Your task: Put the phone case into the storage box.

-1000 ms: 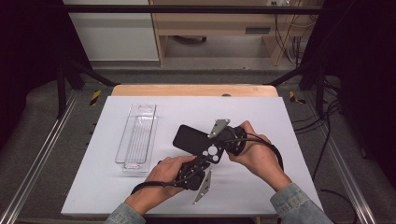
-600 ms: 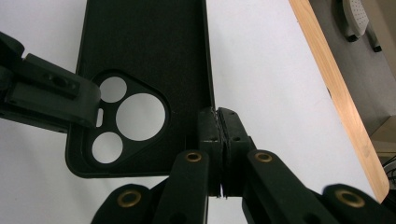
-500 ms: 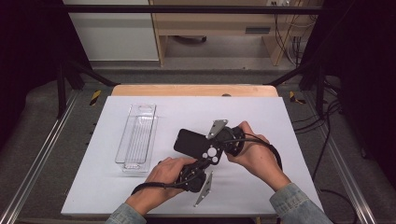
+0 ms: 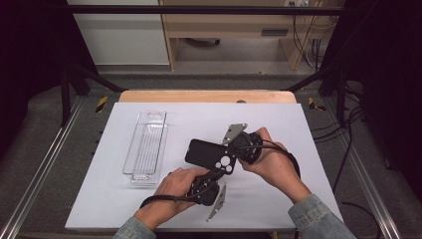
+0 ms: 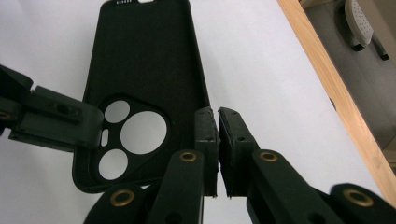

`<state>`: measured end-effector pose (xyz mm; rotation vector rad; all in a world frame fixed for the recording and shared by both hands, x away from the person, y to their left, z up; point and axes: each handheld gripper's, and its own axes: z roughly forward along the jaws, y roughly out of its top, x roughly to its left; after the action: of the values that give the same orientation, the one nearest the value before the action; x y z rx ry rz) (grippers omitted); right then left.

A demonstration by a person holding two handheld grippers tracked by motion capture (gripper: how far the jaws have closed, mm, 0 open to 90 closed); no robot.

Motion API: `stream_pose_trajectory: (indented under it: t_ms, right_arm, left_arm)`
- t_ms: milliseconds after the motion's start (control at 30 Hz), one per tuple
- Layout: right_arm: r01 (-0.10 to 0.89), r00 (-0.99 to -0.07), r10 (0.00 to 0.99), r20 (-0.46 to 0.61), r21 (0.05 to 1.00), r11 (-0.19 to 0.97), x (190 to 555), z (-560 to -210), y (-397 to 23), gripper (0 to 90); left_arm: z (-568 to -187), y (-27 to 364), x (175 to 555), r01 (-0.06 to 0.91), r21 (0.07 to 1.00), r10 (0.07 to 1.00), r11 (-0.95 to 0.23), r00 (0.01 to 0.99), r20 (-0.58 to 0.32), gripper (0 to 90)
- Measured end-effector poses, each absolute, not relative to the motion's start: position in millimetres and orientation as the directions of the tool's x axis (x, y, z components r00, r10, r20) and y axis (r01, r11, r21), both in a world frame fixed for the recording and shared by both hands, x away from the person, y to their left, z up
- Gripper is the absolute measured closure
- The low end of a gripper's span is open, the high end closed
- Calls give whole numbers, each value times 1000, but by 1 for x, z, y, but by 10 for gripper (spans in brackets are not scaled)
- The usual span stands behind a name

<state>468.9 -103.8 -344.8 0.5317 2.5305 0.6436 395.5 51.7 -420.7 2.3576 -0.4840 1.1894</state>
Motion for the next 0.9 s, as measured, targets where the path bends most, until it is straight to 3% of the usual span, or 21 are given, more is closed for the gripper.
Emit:
stream_pose_trajectory:
  t_ms: [100,267,467,567,900]
  right_arm:
    - [252,-808,490,-327,560,790,470,-342,-106,790]
    - [261,-774,552,-309,639,724,470,-334,-112,579]
    - [257,-734,612,-295,714,651,474,-328,-119,396]
    - [271,-719,636,-280,729,628,478,-327,-122,335]
    - [306,-686,689,-233,767,564,482,-327,-129,265]
  left_arm:
    - [-421,51,395,-499,235,-109,-834,567,816,859]
    - [-422,48,393,-507,219,-126,-834,560,819,858]
    - [-421,47,390,-513,242,-101,-824,553,827,859]
    - [-420,48,390,-516,247,-97,-820,552,828,858]
    - [-416,53,389,-508,255,-88,-822,557,826,859]
